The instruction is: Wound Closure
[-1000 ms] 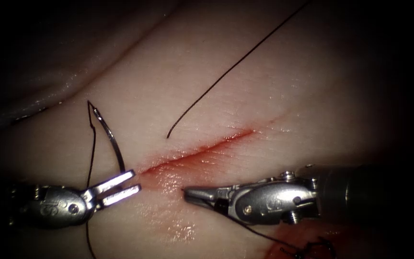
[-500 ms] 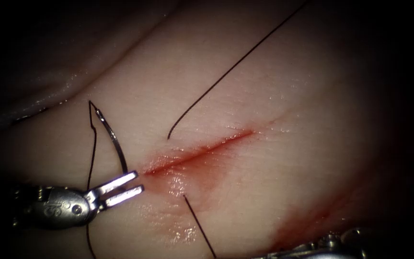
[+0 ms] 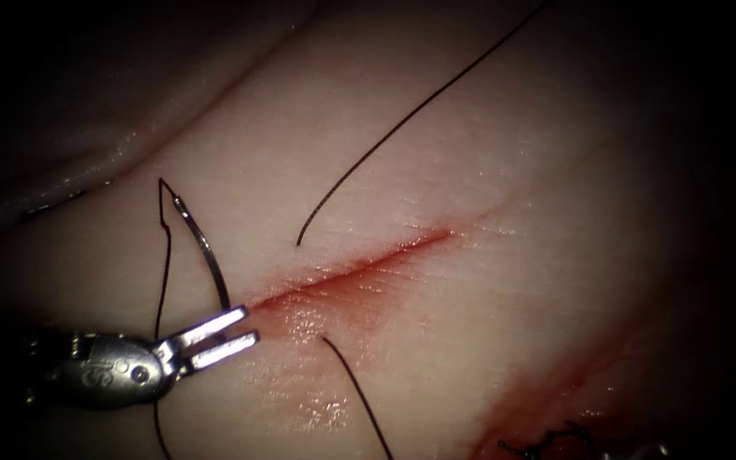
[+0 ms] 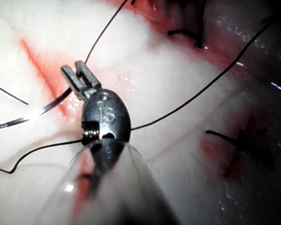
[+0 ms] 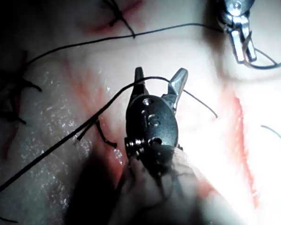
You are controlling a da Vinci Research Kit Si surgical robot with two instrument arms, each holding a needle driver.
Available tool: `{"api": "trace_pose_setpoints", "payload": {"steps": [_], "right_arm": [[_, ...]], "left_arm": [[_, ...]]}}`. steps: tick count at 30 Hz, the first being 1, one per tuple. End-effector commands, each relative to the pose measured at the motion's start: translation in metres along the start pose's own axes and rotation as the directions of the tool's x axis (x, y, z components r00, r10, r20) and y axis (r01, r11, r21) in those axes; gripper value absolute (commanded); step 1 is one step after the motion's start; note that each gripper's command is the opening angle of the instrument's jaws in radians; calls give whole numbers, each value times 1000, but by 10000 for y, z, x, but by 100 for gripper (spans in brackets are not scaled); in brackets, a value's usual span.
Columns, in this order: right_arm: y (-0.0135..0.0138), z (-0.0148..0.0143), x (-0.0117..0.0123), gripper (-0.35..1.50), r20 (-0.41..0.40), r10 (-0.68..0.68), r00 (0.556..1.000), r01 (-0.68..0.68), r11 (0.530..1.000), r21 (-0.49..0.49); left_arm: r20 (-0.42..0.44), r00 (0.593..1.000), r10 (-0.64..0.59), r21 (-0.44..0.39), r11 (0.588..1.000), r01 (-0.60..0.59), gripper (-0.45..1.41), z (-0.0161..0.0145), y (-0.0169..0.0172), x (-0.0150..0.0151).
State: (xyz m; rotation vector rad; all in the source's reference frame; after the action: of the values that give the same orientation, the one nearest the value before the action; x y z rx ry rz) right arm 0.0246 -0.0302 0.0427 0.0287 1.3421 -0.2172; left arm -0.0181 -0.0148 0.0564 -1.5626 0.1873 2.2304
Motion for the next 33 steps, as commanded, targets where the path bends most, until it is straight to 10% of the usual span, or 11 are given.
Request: {"api": "trace_pose_setpoints", "payload": {"steps": [1,18,24,26,33], "right_arm": [[8,14,-19,111,13,5,1000,-5,1000,-15],[42,84,-126,118,76,7,997,-1,996,-86],[49,80,-132,73,72,15,997,-8,996,-92],[46,76,-132,-35,61,17,998,-11,996,-93],[29,59,-114,-35,38,14,999,-12,999,-31]], "left_arm": [[0,1000,-7,-2,1000,7,-45,4,7,-5],[0,1000,-11,-5,1000,11,-45,5,7,-7],[3,1000,-11,-7,1000,11,-45,5,8,-7],[1,1000,-11,-9,1000,11,-45,5,8,-7],[1,1000,-10,-9,1000,10,-45,5,8,-7]]}}
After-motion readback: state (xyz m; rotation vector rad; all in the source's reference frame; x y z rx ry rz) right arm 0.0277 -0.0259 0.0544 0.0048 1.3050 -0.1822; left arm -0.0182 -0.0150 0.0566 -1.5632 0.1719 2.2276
